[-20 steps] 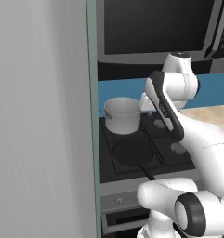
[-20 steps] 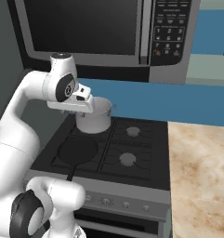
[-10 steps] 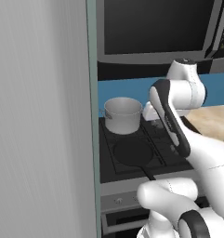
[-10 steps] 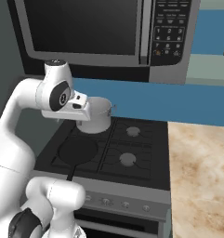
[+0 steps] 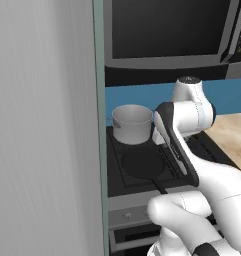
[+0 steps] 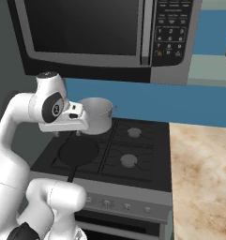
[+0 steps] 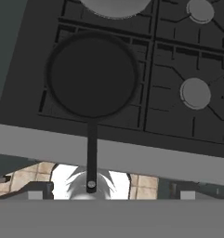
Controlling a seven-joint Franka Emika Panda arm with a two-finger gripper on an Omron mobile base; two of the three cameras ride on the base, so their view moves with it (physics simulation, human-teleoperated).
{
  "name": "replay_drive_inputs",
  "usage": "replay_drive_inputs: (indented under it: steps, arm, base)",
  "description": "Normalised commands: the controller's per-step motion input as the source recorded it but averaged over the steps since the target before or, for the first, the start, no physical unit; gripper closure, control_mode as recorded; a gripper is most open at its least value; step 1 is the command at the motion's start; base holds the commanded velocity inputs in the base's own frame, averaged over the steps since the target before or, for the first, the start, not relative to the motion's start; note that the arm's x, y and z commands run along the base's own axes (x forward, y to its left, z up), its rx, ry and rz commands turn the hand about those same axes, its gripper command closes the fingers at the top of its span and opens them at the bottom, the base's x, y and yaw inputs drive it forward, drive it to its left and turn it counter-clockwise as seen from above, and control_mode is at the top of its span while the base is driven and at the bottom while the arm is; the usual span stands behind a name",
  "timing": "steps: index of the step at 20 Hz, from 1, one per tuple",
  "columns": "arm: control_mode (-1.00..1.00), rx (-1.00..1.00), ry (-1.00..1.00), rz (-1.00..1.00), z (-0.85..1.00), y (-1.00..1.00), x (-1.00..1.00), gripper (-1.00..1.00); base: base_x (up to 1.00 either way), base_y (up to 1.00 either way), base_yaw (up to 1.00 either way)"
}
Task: Move the pot and pan from the stove into the sink.
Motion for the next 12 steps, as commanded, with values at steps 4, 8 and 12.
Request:
replay_drive_inputs:
  steps: [4,8,12]
  arm:
    - [-1.0,-0.01,0.03,0.05,-0.41,0.0,0.0,-1.0]
    - [-1.0,0.0,0.03,0.04,-0.43,0.0,0.0,-1.0]
    - [-1.0,0.0,0.03,0.04,-0.46,0.04,0.0,-1.0]
  base:
    - [0.0,0.0,0.0]
    - [0.0,0.0,0.0]
    - [0.0,0.0,0.0]
